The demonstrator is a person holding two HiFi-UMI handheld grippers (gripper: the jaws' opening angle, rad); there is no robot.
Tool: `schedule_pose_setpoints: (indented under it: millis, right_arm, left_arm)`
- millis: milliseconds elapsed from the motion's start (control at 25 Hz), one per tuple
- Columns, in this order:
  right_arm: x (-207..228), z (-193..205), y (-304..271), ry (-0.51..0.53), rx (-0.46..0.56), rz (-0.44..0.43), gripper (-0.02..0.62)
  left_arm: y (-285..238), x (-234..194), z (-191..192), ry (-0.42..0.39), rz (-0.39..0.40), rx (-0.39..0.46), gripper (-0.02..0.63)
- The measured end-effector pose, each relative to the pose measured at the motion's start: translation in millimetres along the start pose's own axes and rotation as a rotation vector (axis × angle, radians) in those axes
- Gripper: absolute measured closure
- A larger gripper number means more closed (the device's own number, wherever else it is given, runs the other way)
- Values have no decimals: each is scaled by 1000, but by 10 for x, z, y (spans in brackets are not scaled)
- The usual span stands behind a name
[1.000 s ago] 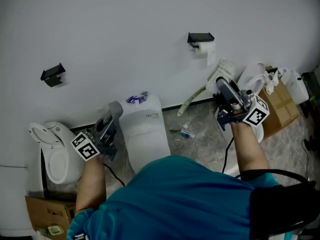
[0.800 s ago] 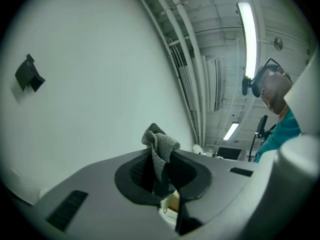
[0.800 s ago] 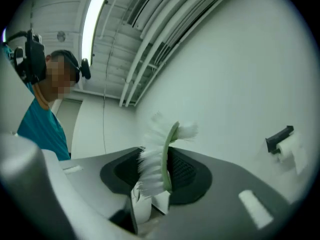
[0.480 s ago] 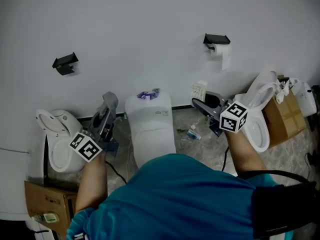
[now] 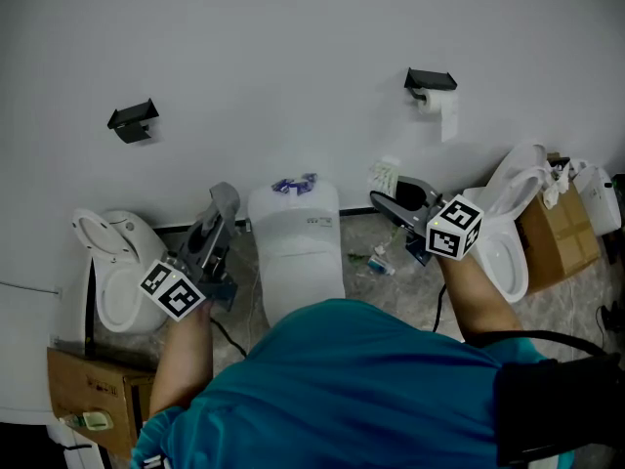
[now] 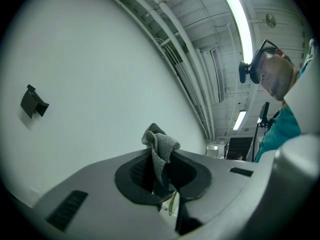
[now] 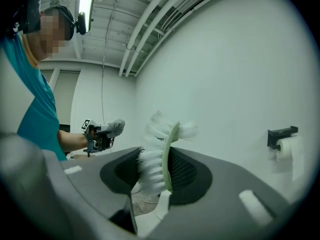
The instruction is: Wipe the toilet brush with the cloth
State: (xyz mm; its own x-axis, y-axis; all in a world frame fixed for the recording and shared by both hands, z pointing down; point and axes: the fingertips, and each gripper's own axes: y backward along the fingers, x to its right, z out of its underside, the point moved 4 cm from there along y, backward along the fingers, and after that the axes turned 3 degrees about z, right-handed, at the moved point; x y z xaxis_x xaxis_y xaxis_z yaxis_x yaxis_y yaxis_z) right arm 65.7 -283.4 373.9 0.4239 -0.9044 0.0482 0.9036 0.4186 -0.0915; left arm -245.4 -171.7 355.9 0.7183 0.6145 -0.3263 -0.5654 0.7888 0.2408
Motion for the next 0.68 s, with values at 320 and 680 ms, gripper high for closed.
schedule_pose_setpoints:
  millis: [320,680]
  right_arm:
    - [-50,-41,-23,30,-6,-22,454]
    - [-78,0,-70,56,-17,-55,454]
  left_arm:
    - [-47,28,17,8,18,-12,568]
    - [-80,22,107,29,30,-17,566]
